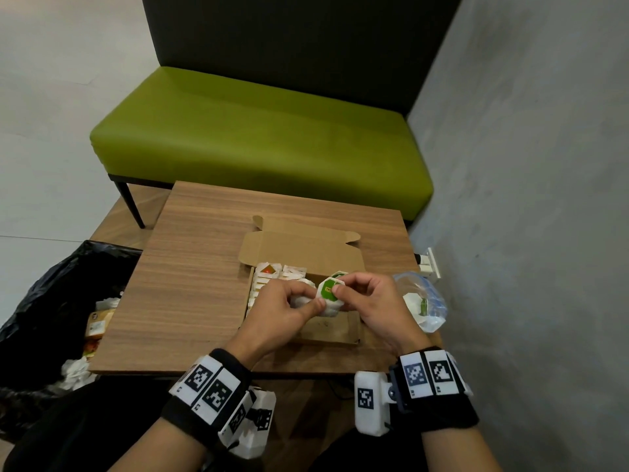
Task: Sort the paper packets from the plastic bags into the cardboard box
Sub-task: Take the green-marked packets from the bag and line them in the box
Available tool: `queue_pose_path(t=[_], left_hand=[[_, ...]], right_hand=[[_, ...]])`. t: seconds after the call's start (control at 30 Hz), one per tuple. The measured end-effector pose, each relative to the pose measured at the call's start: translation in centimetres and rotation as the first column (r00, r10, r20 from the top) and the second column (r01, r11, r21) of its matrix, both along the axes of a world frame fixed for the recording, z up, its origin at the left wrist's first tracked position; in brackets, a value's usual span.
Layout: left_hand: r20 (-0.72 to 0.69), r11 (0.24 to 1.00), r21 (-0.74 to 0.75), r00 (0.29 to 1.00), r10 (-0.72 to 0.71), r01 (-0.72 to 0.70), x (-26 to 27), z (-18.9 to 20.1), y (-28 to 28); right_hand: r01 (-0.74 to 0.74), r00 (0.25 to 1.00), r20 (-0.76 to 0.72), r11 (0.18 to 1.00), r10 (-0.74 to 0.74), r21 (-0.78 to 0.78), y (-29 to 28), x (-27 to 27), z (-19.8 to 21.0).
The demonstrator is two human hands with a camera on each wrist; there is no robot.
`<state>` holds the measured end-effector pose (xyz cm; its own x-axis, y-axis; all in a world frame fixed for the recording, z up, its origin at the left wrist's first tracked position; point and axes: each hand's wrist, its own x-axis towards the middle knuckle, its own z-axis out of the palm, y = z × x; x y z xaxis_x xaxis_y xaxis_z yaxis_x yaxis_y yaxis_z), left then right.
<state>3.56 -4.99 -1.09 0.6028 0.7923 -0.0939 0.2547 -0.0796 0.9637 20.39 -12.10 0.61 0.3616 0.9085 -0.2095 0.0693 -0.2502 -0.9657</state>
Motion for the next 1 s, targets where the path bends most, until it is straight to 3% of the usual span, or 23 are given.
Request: queue_pose_path(t=[0.1,0.23,0.43,0.63,0.83,1.0], left_hand=[[0.029,0.998,-0.019,0.998,0.06,-0.059,0.1,-0.1,0.1],[0.019,0.997,0.065,0.999,0.033,-0.034,0.2,-0.3,0.3],[-0.055,0.984,0.174,0.997,0.057,-0.047,0.1,-1.1,0.6],[-0.04,0.971,0.193,0.988,0.149,-0.138,-0.5,-1.9,1.3],[-0.007,0.974,0.191,0.992,0.127,-0.124,-1.1,-2.2,1.7],[0.016,0.976,0.172,0.991,0.13,-0.131,-1.3,-2.2,1.6]], right_hand=[[-0.018,0.997,0.075,0.999,0.014,0.046,-0.4,0.0,0.1],[-0.061,0.985,0.163,0.997,0.052,0.054,-0.5,0.0,0.5],[-0.085,0.879,0.468,0.996,0.086,-0.023,0.3,0.7,1.4],[0.028,0.614,0.778,0.981,0.134,-0.191,1.5,2.6,-0.1],[0.0,0.612,0.718,0.909,0.33,-0.417,2.2,2.7,-1.8],[0.08,0.549,0.781,0.911,0.298,-0.404,2.6,2.4,-3.0]])
